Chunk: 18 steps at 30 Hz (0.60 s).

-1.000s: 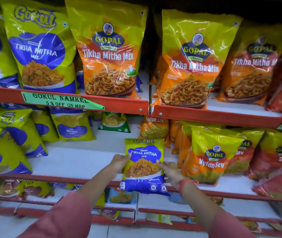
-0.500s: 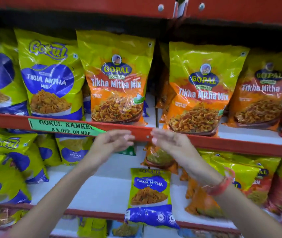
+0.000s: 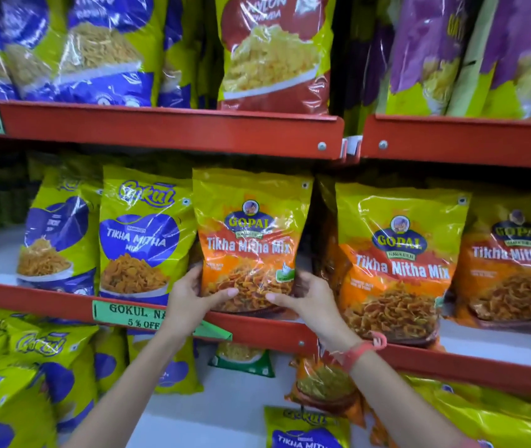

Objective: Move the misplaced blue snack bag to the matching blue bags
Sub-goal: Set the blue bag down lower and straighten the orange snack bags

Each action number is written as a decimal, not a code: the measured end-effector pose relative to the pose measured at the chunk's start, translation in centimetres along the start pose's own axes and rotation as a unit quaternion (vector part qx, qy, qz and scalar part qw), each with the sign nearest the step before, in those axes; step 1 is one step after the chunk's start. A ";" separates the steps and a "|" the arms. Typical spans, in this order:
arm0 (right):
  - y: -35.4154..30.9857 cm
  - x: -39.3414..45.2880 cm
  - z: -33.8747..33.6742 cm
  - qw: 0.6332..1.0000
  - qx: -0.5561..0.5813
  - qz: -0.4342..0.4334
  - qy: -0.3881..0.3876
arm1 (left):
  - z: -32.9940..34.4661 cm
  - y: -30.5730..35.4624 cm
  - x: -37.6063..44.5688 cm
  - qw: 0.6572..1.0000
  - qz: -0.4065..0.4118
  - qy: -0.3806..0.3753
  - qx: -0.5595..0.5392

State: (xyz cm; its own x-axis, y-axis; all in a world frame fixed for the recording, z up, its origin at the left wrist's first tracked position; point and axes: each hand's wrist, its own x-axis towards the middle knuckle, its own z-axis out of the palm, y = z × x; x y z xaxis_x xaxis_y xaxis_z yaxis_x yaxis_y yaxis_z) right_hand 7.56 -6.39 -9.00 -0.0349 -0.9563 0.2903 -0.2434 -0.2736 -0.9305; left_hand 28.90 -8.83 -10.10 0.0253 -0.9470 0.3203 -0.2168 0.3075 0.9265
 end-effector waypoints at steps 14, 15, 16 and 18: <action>-1.6 -6.7 -2.8 0.994 0.029 -0.069 0.084 | -0.7 4.6 -5.4 0.996 0.058 -0.015 -0.059; -1.7 -7.5 -3.4 0.994 0.026 -0.067 0.087 | -0.4 5.0 -6.0 0.996 0.053 -0.025 -0.065; -1.8 -8.3 -4.2 0.994 0.023 -0.065 0.089 | -0.1 5.3 -6.6 0.996 0.049 -0.035 -0.069; -1.9 -9.8 -6.1 0.994 0.022 -0.058 0.089 | 1.1 5.8 -7.5 0.994 0.047 -0.059 -0.075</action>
State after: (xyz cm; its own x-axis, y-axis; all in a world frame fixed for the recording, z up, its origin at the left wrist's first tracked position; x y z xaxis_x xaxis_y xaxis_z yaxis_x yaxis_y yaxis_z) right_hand 2.44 4.11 -8.69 -0.1806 -0.8855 0.4280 -0.2143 -0.3893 -0.8959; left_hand 26.38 -0.05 -7.31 -0.1038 -0.9150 0.3898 -0.0640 0.3972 0.9155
